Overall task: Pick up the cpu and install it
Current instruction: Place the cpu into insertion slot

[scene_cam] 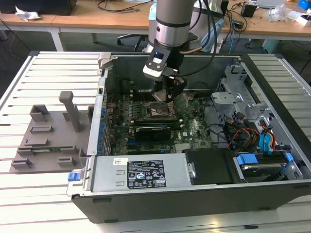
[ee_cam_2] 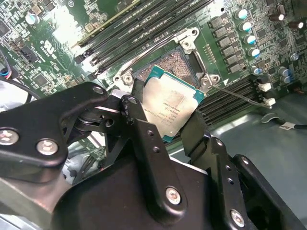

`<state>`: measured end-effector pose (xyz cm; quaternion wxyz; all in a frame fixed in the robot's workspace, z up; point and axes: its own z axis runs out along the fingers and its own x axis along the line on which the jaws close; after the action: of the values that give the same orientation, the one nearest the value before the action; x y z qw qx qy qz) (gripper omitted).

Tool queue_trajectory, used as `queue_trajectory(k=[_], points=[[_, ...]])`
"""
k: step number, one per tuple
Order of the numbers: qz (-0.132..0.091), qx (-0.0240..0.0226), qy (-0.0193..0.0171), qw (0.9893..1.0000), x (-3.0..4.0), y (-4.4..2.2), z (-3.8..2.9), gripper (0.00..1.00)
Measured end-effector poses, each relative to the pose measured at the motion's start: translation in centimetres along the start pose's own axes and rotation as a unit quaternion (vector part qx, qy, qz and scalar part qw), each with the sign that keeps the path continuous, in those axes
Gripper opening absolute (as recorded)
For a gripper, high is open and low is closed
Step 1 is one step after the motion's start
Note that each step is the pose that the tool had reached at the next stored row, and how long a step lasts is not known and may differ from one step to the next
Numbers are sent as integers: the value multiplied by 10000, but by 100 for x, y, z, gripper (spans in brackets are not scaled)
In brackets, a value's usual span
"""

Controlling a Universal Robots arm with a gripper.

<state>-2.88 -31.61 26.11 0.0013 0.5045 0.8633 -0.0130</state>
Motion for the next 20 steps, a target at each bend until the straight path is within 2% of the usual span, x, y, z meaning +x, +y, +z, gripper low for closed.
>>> queue_trajectory(k=[5,8,10,12,20], points=[[141,2,3,9999,0,0,0,55],[298,5,6,9996,0,0,1,55],[436,8,8,9990,0,-1,2,55],[623,11,11,9981,0,0,3,55],[924,15,18,9957,0,0,5,55]])
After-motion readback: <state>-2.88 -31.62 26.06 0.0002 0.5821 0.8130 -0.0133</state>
